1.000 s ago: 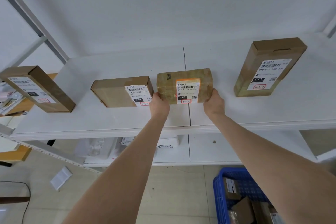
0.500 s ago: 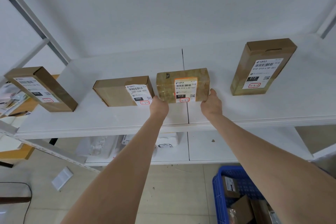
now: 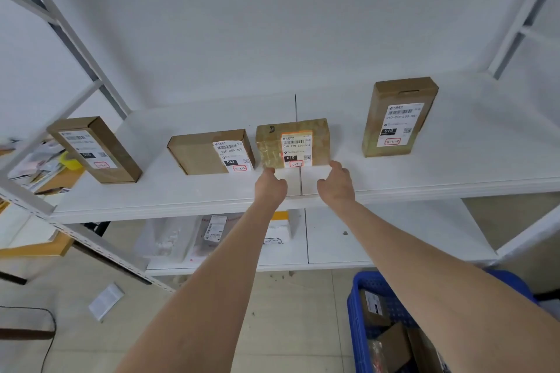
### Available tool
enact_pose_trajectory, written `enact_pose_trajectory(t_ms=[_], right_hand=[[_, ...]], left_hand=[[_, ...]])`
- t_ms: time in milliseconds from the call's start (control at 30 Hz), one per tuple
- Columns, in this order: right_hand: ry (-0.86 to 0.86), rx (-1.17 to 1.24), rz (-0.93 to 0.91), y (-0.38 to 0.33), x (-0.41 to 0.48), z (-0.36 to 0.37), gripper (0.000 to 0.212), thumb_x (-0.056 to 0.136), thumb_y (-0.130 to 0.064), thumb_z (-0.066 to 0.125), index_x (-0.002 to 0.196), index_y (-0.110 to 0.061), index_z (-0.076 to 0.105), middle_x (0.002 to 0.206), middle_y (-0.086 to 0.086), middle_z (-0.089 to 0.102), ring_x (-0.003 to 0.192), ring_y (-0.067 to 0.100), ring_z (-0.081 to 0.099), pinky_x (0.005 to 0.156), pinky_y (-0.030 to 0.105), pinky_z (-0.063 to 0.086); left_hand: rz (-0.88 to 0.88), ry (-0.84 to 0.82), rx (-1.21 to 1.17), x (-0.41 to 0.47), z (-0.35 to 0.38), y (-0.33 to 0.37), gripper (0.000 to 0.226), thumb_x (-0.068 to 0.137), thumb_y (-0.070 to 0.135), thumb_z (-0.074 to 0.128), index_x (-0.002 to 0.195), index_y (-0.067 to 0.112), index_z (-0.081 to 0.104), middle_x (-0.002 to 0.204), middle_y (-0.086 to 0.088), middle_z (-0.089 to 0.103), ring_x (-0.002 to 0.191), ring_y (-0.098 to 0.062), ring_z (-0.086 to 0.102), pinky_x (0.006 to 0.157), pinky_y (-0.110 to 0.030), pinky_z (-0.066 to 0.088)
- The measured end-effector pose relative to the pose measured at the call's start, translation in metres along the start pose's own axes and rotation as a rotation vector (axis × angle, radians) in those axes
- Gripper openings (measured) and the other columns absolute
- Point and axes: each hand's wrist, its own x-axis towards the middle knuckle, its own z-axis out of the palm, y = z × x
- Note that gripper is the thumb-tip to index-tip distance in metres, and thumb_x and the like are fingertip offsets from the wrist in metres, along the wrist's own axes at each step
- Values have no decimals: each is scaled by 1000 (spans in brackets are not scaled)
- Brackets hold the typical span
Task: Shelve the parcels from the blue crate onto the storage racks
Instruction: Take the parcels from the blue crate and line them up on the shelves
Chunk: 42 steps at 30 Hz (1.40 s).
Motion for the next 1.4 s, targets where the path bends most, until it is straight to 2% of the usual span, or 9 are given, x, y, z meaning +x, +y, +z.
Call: enact_pose_trajectory(t_ms=[167, 400, 467, 567, 600, 700, 800, 1267, 1400], right_hand=[[8, -21, 22, 12, -27, -14, 59, 92, -13, 49, 146, -13, 28, 140, 14, 36, 125, 33, 45, 101, 40, 41], [52, -10, 83, 49, -79, -35, 63, 91, -21, 55, 147, -19, 27, 143, 12, 34, 127, 31, 42, 98, 38, 44], [76, 5, 90, 62, -95, -45, 63, 91, -22, 55, 147, -22, 27, 142, 11, 33, 125, 30, 43, 92, 36, 47], [93, 4, 106, 87, -115, -60, 64, 91, -23, 56, 147, -24, 26, 140, 11, 34, 118, 28, 48, 67, 23, 47], [100, 6, 121, 96, -121, -65, 64, 91, -23, 56, 147, -24, 26, 139, 12, 35, 118, 28, 48, 68, 24, 49], [122, 23, 169, 122, -134, -83, 67, 90, -27, 57, 148, -23, 25, 141, 13, 33, 125, 30, 42, 96, 36, 45], [146, 26, 216, 151, -140, -105, 65, 90, -28, 57, 147, -24, 27, 141, 13, 33, 123, 32, 43, 100, 39, 43], [109, 6, 288, 357, -100, -232, 58, 89, -23, 55, 142, -34, 35, 135, 13, 39, 108, 33, 53, 88, 42, 52], [50, -3, 350, 425, -79, -264, 62, 88, -23, 55, 145, -31, 31, 142, 15, 36, 109, 38, 56, 74, 39, 51]], left_hand=[[50, -46, 2, -28, 13, 5, 49, 96, 11, 42, 144, 7, 32, 143, -13, 42, 131, -29, 41, 105, -34, 36], [160, -135, 61, -69, 38, -2, 49, 95, 8, 39, 143, 5, 32, 143, -16, 42, 130, -30, 42, 104, -34, 38], [196, -162, 72, -81, 49, -1, 49, 95, 8, 39, 143, 5, 32, 143, -16, 41, 129, -29, 43, 99, -32, 37], [251, -194, 86, -101, 71, 5, 48, 96, 8, 39, 143, 5, 33, 143, -16, 42, 128, -29, 45, 96, -30, 38], [265, -213, 88, -108, 79, 8, 48, 96, 8, 40, 143, 4, 33, 143, -16, 42, 128, -30, 44, 97, -30, 38], [295, -278, 92, -127, 106, 16, 49, 96, 6, 39, 144, 4, 31, 146, -15, 37, 129, -29, 42, 96, -31, 39], [351, -328, 143, -142, 137, 26, 50, 96, 5, 38, 145, 7, 29, 147, -14, 34, 129, -28, 42, 99, -28, 38], [300, -418, 319, -203, 351, 104, 52, 95, 9, 41, 145, 9, 28, 146, -15, 33, 124, -30, 46, 95, -29, 39], [280, -472, 357, -214, 419, 116, 55, 94, 17, 48, 145, 8, 29, 143, -17, 33, 114, -34, 54, 95, -38, 46]])
